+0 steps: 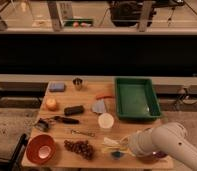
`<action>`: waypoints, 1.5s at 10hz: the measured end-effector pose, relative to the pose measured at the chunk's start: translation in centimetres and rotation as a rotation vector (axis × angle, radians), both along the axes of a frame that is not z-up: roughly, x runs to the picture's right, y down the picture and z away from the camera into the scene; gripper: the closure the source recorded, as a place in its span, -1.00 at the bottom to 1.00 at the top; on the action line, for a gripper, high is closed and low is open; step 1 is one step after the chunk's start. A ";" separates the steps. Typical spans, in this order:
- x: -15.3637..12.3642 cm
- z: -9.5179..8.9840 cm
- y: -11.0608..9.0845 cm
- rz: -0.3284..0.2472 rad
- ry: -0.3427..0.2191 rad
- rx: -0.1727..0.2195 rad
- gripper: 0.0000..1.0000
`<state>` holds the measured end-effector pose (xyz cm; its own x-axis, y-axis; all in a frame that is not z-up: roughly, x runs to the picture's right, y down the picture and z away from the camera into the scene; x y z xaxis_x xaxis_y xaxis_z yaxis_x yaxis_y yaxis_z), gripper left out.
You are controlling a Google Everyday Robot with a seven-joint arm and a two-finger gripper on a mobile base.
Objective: Place banana in plastic cup
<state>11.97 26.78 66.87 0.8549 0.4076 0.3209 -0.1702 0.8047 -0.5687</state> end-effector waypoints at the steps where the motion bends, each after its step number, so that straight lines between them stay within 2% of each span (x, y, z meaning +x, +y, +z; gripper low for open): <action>1: 0.0 0.0 0.0 0.000 0.000 0.000 0.95; 2: -0.1 0.0 0.1 -0.003 0.001 0.001 0.91; 3: -0.1 -0.1 0.0 -0.005 0.003 0.009 0.76; 5: -0.4 -0.4 -0.1 -0.014 0.001 0.019 0.37; 6: -0.5 -0.5 -0.2 -0.017 0.002 0.024 0.10; 9: -0.5 -0.4 -0.2 -0.015 0.007 0.023 -0.46; 10: -0.5 -0.4 -0.2 -0.013 0.009 0.021 -0.57; 15: -0.4 0.5 0.1 -0.002 0.030 0.004 -0.60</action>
